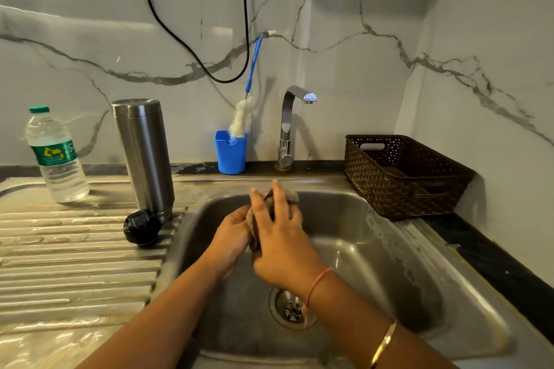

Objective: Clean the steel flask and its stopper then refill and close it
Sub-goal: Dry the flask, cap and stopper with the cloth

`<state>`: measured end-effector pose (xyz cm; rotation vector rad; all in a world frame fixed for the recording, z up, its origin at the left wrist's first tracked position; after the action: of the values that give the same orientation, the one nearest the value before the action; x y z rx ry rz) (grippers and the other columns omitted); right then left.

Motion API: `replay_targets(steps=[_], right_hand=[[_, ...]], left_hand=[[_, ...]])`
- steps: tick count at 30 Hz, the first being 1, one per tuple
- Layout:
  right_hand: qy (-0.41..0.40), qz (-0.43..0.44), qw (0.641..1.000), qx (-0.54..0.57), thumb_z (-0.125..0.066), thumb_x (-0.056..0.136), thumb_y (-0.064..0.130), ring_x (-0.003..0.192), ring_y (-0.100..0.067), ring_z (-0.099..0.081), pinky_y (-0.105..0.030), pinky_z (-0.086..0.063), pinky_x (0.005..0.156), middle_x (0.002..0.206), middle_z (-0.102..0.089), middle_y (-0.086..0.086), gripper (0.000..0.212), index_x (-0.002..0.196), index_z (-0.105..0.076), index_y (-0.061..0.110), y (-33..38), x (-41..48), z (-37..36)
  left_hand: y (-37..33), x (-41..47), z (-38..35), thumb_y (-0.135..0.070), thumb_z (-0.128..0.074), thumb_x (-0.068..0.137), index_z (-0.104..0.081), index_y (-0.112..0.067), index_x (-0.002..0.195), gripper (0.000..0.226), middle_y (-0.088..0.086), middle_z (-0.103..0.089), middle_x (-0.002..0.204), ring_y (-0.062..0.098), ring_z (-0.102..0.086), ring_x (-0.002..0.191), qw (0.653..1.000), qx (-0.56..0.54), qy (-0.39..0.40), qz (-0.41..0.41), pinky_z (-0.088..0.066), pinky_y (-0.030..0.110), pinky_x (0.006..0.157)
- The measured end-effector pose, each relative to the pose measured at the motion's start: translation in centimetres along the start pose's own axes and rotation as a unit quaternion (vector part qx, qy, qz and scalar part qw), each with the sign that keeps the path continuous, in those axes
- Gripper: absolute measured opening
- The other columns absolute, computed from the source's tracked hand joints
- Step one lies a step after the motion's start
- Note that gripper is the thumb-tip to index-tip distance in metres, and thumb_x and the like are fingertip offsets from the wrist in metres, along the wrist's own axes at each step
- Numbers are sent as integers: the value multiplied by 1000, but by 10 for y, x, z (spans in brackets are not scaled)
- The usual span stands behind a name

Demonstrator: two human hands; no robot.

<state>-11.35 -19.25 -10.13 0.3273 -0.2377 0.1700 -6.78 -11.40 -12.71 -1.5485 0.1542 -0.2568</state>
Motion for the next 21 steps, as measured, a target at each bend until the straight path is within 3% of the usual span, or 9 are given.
replay_targets(steps=[3,4,6,7,8,10,12,16,21], right_hand=[[0,-102,973,207,-68,82,23,126,-36,-41,-43,-49,96,149,-17,-9,82,145,-16,29,-35,12,19],[19,-158,927,339,-72,80,25,116,-33,-51,-44,-55,86,138,-34,-10,70,136,-29,25,-51,12,22],[84,-238,784,567,-74,76,32,105,-32,-59,-49,-57,77,123,-50,-12,54,117,-42,21,-69,6,14],[93,-245,762,592,-72,77,37,104,-32,-60,-50,-57,77,122,-52,-13,50,114,-43,20,-72,2,11],[85,-241,793,554,-68,81,40,106,-31,-59,-50,-56,80,124,-51,-13,47,116,-43,20,-73,2,9],[35,-175,934,310,-62,86,43,116,-30,-52,-45,-51,94,138,-37,-11,55,131,-37,23,-67,5,13],[34,-63,994,79,-62,87,38,131,-35,-35,-43,-39,107,152,-8,-10,73,146,-21,24,-44,5,15],[74,38,991,-106,-55,91,32,139,-45,-8,-49,-37,107,154,19,-7,78,150,-5,25,-15,-4,3],[6,64,995,-75,-37,90,63,142,-33,-11,-48,-35,108,158,5,2,74,150,-2,37,-31,6,21]], left_hand=[[-2,1,-1,-19,-48,98,-67,-3,96,25,16,-69,94,25,-64,88,997,61,33,-34,-48,46,94],[-4,0,-4,-19,-47,98,-67,-3,97,26,16,-70,96,24,-64,91,997,53,46,-42,-47,42,95],[-9,-2,-12,-17,-46,97,-67,-3,102,26,15,-69,102,21,-64,96,997,19,58,-56,-48,35,94],[-9,-1,-15,-16,-46,97,-67,-3,102,25,15,-69,102,21,-64,97,997,6,59,-58,-48,33,93],[-8,0,-16,-15,-45,98,-67,-4,102,24,15,-70,100,21,-64,95,997,-4,61,-53,-50,33,92],[-3,2,-18,-12,-43,98,-65,-3,98,23,13,-70,91,19,-65,86,996,-37,73,-35,-52,30,83],[2,2,-12,-10,-41,99,-62,-4,93,22,8,-68,81,15,-62,77,997,-44,63,-20,-50,27,74],[4,4,-1,-14,-47,98,-60,3,102,22,13,-62,86,20,-56,79,999,16,47,-22,-48,36,80],[-6,0,-11,-10,-49,95,-61,-7,94,13,9,-63,84,17,-57,80,992,-19,117,-35,-49,31,82]])
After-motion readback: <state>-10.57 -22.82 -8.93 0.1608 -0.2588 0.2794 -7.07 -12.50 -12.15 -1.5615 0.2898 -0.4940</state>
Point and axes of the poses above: each hand's wrist, its own x-axis towards the middle knuckle, its own z-axis out of the back of the hand, y = z × x, the point moved 6 cm from there along x, towards the middle knuckle
